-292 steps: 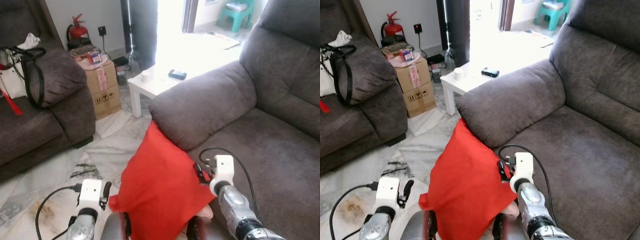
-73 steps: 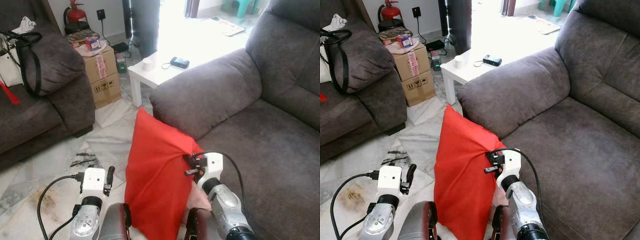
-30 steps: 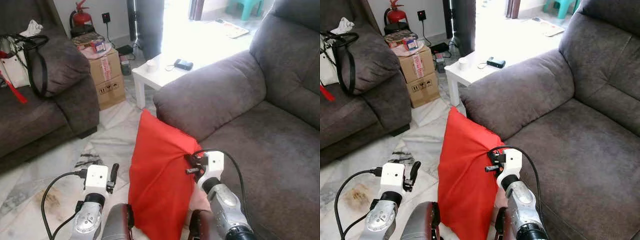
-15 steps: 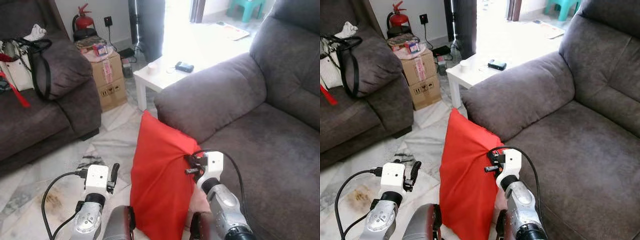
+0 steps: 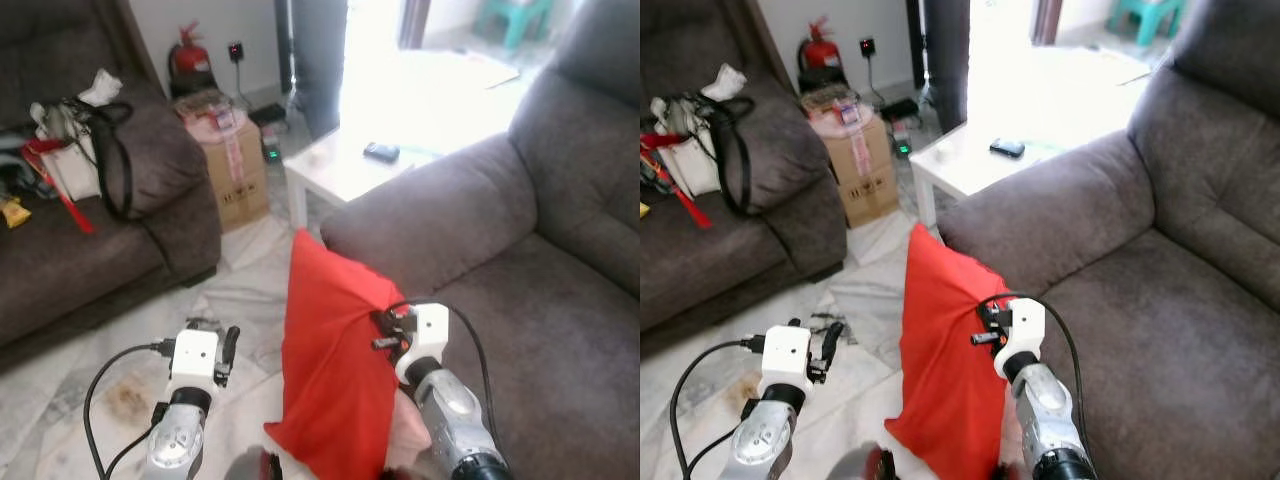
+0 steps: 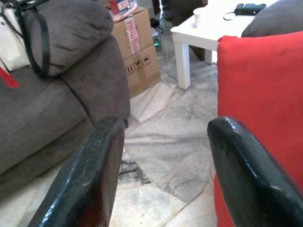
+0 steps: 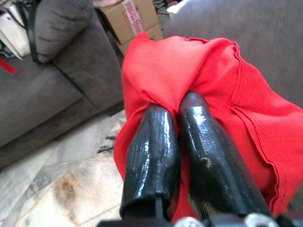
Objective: Move the pillow to the sofa from floor
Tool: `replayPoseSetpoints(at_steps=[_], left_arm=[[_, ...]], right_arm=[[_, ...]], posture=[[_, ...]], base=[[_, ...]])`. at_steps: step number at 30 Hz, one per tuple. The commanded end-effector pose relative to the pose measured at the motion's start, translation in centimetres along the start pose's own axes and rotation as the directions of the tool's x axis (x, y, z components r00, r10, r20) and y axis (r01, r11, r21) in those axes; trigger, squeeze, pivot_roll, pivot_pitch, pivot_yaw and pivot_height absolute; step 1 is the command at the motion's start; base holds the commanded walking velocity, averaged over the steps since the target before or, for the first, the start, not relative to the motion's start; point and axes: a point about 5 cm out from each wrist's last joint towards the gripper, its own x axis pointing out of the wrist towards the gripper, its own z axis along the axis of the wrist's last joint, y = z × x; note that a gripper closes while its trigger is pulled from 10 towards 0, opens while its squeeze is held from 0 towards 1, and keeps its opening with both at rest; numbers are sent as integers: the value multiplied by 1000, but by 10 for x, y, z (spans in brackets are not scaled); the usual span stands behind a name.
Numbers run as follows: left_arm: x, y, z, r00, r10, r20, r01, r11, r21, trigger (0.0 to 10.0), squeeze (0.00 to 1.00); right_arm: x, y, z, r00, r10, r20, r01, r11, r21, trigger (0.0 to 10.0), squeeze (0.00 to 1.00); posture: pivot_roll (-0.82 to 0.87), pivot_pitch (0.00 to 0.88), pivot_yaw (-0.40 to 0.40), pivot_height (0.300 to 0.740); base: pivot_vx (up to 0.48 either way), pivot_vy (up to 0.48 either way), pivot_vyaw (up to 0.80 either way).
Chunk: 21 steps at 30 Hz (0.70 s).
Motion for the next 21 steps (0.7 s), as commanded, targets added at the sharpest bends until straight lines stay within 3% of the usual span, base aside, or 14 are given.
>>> replayPoseSetpoints(at_steps=[1, 21], left_arm=[[-2, 0, -2, 1000, -3, -10, 3, 1000, -3, 10000, 0], [0, 2, -1, 1000, -1, -11, 1, 1000, -2, 10000, 0]], right_arm=[[7, -1, 27, 992, 4, 127, -2, 1000, -11, 10000, 0], [9, -4, 33, 990, 2, 140, 0, 1000, -16, 10000, 0]], posture=[[110, 51, -10, 740], [108, 53, -10, 740]], base=[[0, 0, 0], [0, 0, 0]])
